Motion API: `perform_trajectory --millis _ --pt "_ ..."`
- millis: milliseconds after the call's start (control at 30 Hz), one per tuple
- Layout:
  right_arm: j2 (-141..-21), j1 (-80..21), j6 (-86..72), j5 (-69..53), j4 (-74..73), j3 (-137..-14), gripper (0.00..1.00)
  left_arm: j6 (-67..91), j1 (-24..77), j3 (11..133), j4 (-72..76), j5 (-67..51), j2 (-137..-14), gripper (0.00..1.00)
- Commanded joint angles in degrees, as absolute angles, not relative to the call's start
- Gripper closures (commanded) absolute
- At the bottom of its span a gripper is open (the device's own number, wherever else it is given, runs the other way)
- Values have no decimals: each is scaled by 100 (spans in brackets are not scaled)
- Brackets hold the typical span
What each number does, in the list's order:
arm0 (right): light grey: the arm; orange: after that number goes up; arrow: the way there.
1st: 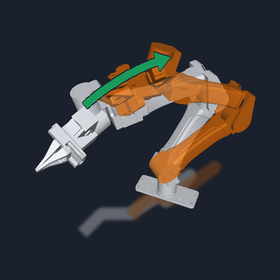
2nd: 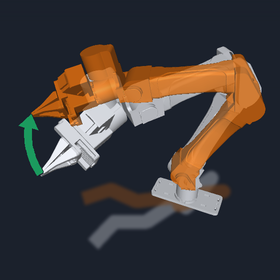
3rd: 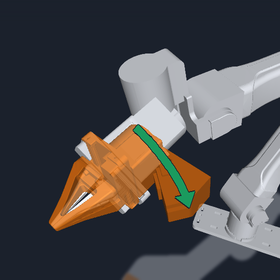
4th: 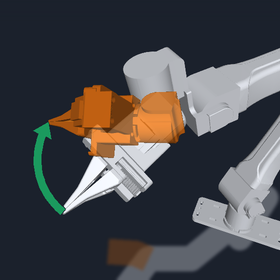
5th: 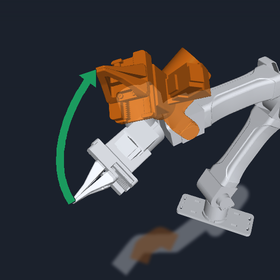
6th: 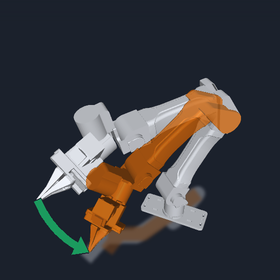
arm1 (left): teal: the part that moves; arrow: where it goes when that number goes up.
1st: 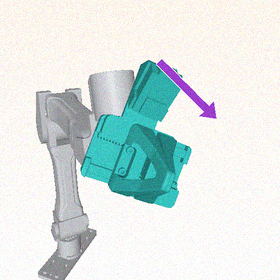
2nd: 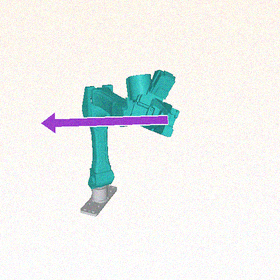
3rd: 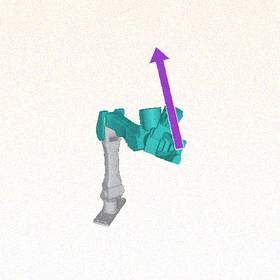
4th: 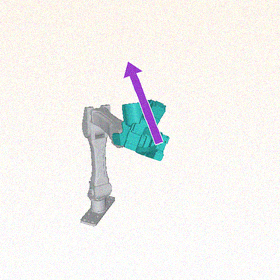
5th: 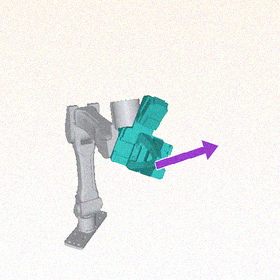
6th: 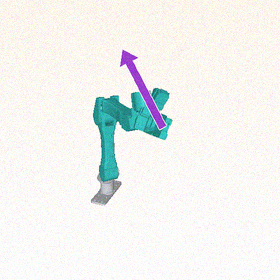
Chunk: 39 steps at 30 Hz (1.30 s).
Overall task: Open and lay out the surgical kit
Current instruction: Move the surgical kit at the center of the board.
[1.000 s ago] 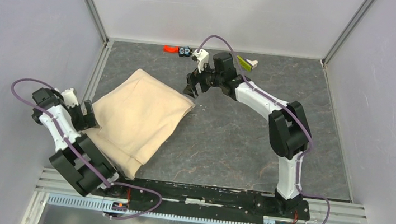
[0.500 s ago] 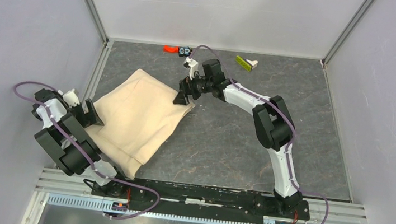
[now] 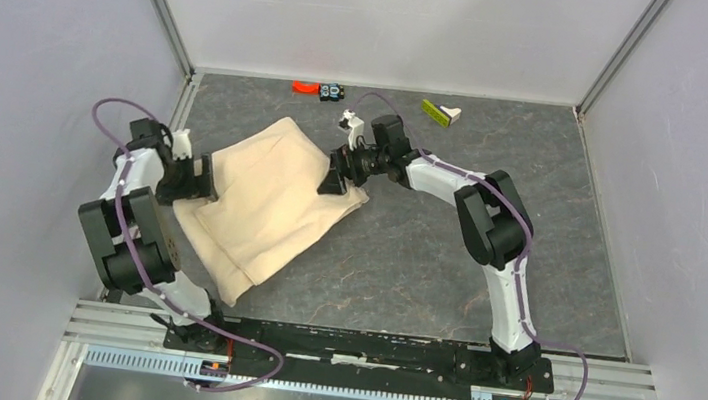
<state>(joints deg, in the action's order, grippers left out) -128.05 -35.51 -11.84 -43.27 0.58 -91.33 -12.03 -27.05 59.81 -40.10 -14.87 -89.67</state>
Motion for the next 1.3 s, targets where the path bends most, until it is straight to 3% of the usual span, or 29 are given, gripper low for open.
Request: perform_trajectory --millis 0,567,1267 --pt "-12189 -3551 -780 -4351 -194 -8712 3 -530 -1845 6617 -3744 -1948 -9316 0" --pt "-9545 -1783 539 -3721 -833 -5870 3 351 984 9577 -3640 -2189 -11648 0" --pt "-10459 -959 343 -3357 -725 -7107 4 1321 1555 12821 -3593 -1965 -13869 0"
